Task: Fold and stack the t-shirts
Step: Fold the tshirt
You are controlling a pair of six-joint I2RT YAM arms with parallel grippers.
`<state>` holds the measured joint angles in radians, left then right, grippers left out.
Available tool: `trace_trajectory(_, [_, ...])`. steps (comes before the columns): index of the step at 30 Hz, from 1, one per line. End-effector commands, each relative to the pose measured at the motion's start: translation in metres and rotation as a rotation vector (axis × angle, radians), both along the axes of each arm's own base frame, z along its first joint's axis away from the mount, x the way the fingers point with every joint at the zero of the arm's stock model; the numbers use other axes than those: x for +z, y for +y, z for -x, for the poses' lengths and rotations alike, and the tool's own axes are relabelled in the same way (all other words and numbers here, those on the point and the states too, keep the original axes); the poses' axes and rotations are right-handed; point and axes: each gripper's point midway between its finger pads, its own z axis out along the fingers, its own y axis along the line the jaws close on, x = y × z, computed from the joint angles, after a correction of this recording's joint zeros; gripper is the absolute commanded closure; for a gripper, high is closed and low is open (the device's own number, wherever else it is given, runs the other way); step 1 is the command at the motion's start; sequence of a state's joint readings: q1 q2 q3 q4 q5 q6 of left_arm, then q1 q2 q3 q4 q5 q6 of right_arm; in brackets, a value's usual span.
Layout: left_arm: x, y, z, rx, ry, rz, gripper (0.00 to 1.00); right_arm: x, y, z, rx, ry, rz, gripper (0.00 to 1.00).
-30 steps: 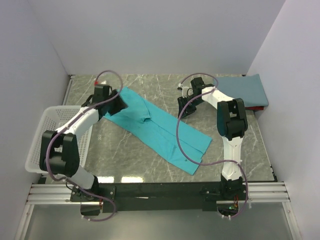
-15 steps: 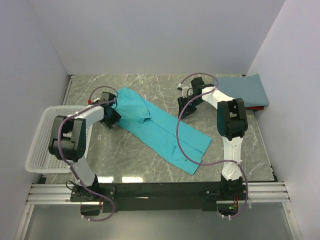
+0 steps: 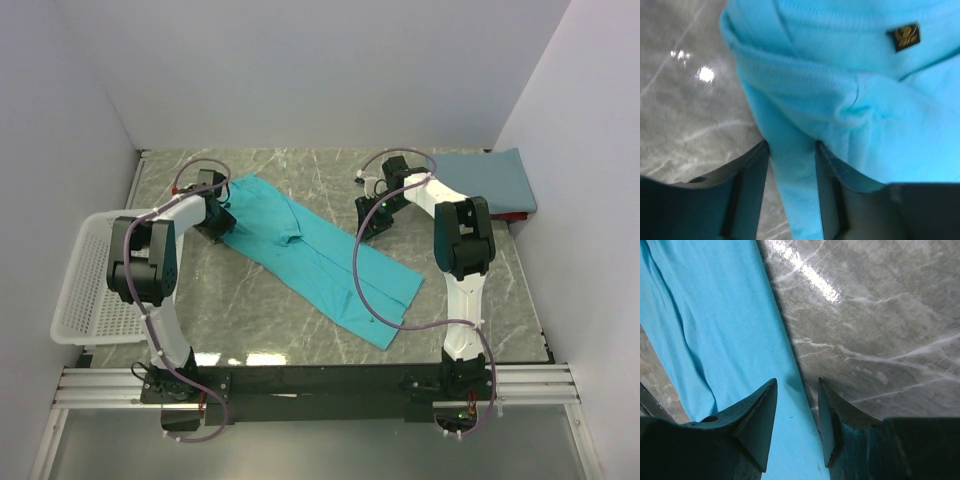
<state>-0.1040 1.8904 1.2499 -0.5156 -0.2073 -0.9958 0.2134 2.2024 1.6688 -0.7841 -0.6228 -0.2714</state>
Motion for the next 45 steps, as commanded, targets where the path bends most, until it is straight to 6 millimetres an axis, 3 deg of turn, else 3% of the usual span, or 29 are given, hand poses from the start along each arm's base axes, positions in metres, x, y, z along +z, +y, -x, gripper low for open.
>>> trace_trajectory(1, [-0.001, 0.015, -0.013, -0.014, 0.013, -0.039, 0.55, 0.001, -0.001, 0.003, 0.010, 0.036, -0.008, 0.55])
trace_trajectory(8, [0.002, 0.014, -0.034, -0.050, 0.008, -0.039, 0.66, 0.000, 0.000, 0.008, 0.013, 0.073, -0.007, 0.71])
trace_trajectory(15, [0.002, 0.016, -0.059, -0.099, -0.002, -0.042, 0.72, 0.003, 0.003, 0.016, 0.013, 0.114, -0.045, 1.00])
trace_trajectory(17, [-0.007, 0.012, -0.064, -0.135, 0.020, -0.034, 0.73, 0.007, 0.006, 0.021, 0.005, 0.128, -0.071, 1.00])
trace_trajectory(18, [0.000, 0.009, -0.075, -0.166, 0.001, -0.027, 0.73, 0.015, 0.007, 0.019, -0.007, 0.111, -0.089, 1.00])
trace_trajectory(19, [-0.010, 0.006, -0.078, -0.188, 0.019, -0.018, 0.73, 0.017, 0.008, 0.020, -0.014, 0.107, -0.096, 1.00])
trace_trajectory(20, [-0.010, 0.003, -0.084, -0.207, 0.011, -0.009, 0.73, 0.013, 0.008, 0.031, -0.022, 0.134, -0.101, 1.00])
trace_trajectory(21, [-0.003, -0.005, -0.096, -0.254, -0.019, 0.016, 0.73, 0.022, 0.010, 0.031, -0.031, 0.107, -0.116, 1.00])
trace_trajectory(23, [-0.009, -0.014, -0.109, -0.306, -0.039, 0.049, 0.73, 0.012, 0.012, 0.057, -0.034, 0.154, -0.113, 1.00])
trace_trajectory(24, [0.001, -0.020, -0.122, -0.347, -0.080, 0.058, 0.73, 0.018, 0.014, 0.064, -0.037, 0.142, -0.119, 1.00])
trace_trajectory(25, [-0.003, -0.033, -0.126, -0.394, -0.091, 0.114, 0.73, 0.005, 0.014, 0.083, -0.030, 0.167, -0.100, 1.00])
trace_trajectory(27, [0.012, -0.049, -0.145, -0.484, -0.169, 0.159, 0.72, 0.006, 0.027, 0.105, 0.007, 0.160, -0.090, 1.00])
trace_trajectory(29, [0.017, -0.073, -0.151, -0.580, -0.212, 0.253, 0.71, 0.000, 0.038, 0.132, 0.056, 0.180, -0.081, 1.00])
trace_trajectory(30, [0.030, -0.083, -0.161, -0.633, -0.264, 0.260, 0.71, 0.006, 0.042, 0.135, 0.072, 0.157, -0.084, 0.99])
trace_trajectory(31, [0.029, -0.092, -0.162, -0.672, -0.277, 0.293, 0.71, 0.007, 0.043, 0.139, 0.080, 0.153, -0.082, 0.96])
trace_trajectory(33, [0.041, -0.103, -0.170, -0.723, -0.318, 0.314, 0.71, 0.016, 0.042, 0.133, 0.076, 0.108, -0.078, 0.84])
trace_trajectory(36, [0.058, -0.100, -0.180, -0.736, -0.363, 0.260, 0.70, 0.031, 0.027, 0.102, 0.002, 0.038, -0.088, 0.72])
trace_trajectory(37, [0.063, -0.097, -0.182, -0.738, -0.372, 0.241, 0.69, 0.041, 0.025, 0.087, -0.016, 0.011, -0.104, 0.71])
trace_trajectory(39, [0.074, -0.088, -0.187, -0.743, -0.397, 0.179, 0.66, 0.041, 0.017, 0.070, -0.032, 0.008, -0.108, 0.67])
trace_trajectory(41, [0.097, -0.082, -0.188, -0.751, -0.439, 0.141, 0.63, 0.053, 0.012, 0.044, -0.057, -0.034, -0.119, 0.64])
trace_trajectory(42, [0.113, -0.077, -0.185, -0.760, -0.463, 0.115, 0.62, 0.047, 0.014, 0.038, -0.063, -0.011, -0.121, 0.62])
trace_trajectory(43, [0.122, -0.074, -0.185, -0.763, -0.488, 0.095, 0.58, 0.058, 0.019, 0.019, -0.060, -0.048, -0.140, 0.61])
trace_trajectory(44, [0.132, -0.071, -0.183, -0.764, -0.505, 0.075, 0.56, 0.046, 0.023, 0.011, -0.063, -0.016, -0.145, 0.60])
trace_trajectory(45, [0.146, -0.065, -0.175, -0.766, -0.520, 0.036, 0.54, 0.047, 0.028, 0.000, -0.092, -0.010, -0.164, 0.60])
